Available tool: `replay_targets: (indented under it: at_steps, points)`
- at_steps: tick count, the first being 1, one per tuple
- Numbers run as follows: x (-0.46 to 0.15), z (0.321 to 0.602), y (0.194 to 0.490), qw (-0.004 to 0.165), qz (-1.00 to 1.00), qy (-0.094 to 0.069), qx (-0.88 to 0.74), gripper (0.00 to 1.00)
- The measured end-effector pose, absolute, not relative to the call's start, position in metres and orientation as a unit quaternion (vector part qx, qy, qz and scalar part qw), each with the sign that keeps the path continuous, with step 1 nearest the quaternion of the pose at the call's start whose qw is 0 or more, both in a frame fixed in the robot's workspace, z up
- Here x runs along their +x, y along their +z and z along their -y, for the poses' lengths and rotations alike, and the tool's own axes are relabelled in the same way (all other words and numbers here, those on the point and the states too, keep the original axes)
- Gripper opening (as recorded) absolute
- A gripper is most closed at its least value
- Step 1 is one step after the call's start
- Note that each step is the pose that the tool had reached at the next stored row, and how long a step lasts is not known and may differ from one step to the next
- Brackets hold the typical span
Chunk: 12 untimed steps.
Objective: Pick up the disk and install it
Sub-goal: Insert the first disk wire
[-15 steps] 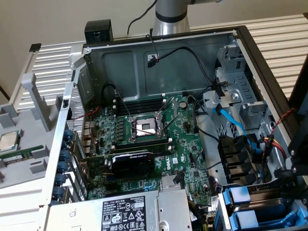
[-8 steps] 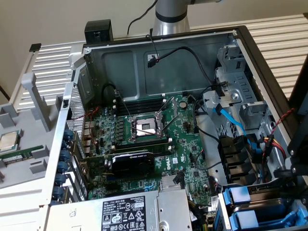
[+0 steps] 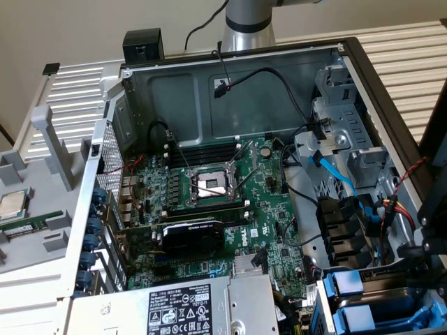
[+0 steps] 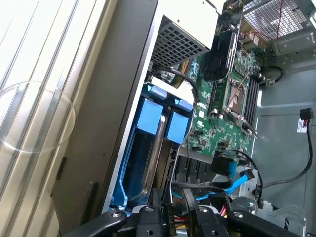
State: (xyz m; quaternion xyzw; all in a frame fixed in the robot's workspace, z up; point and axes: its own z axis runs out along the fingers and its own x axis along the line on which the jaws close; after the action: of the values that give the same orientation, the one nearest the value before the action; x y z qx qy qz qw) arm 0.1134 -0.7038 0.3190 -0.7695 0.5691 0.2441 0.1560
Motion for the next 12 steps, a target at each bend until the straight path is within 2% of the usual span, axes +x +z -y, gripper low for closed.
replay_targets:
  at_steps: [12]
  points:
    - [0.1135, 0.7038, 0.3187, 0.153, -0.570, 0.243, -0.770, 0.30]
